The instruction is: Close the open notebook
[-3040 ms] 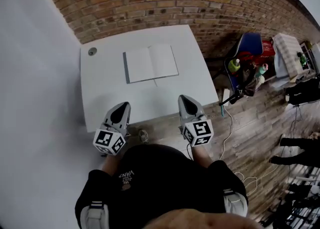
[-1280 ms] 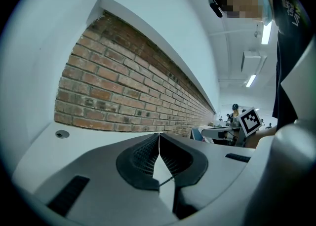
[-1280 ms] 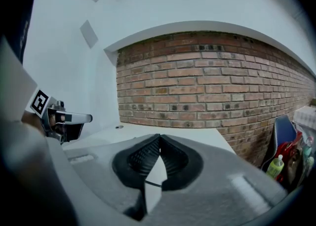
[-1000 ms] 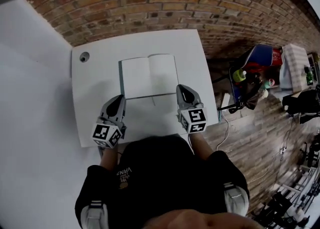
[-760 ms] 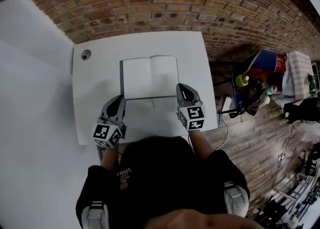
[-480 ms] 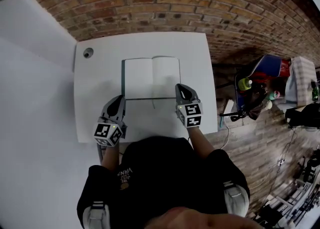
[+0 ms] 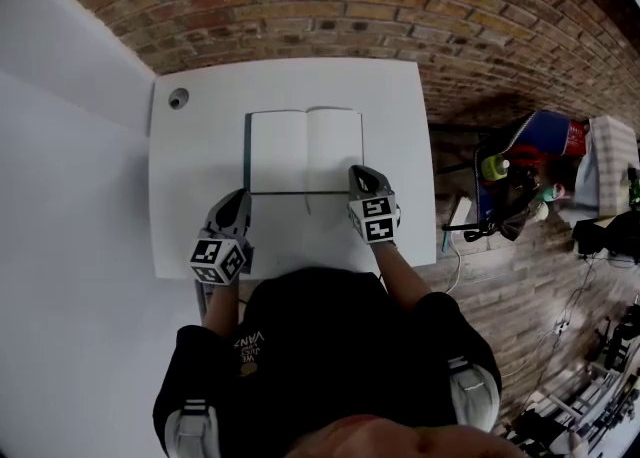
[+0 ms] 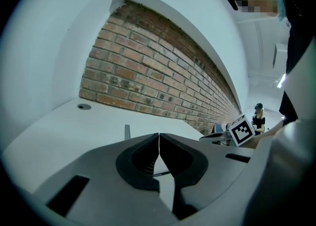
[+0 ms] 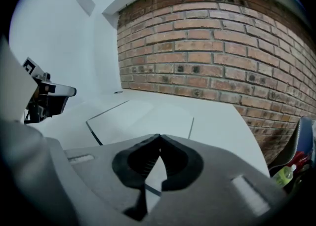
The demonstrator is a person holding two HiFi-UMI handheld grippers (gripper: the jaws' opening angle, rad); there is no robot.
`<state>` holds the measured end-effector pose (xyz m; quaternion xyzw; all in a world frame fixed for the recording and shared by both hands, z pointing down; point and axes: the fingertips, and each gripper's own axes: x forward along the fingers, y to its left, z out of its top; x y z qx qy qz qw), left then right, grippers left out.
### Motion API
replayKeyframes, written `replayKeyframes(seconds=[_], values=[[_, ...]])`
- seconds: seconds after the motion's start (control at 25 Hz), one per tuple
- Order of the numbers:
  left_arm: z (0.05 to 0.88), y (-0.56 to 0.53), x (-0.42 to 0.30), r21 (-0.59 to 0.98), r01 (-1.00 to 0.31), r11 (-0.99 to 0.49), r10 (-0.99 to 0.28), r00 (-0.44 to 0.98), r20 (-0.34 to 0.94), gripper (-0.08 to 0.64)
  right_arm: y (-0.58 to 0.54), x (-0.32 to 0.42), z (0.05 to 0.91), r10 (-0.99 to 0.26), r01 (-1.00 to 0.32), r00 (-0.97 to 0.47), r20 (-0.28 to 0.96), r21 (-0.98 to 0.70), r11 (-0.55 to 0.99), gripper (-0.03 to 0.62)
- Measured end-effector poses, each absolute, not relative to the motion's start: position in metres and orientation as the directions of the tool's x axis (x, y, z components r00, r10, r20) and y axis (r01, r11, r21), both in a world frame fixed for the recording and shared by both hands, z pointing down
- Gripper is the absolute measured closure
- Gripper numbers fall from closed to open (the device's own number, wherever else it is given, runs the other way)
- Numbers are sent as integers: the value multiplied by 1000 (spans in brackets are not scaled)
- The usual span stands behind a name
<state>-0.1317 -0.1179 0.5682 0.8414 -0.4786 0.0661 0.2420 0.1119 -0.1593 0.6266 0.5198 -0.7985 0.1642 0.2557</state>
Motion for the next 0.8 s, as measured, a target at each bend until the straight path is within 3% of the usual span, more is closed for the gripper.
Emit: replayKeyframes(seconds=[0.8], values=[[639, -131, -152, 514, -848, -131, -707, 444, 551, 548, -149, 112, 668, -652, -905, -321, 686, -19, 426, 595]])
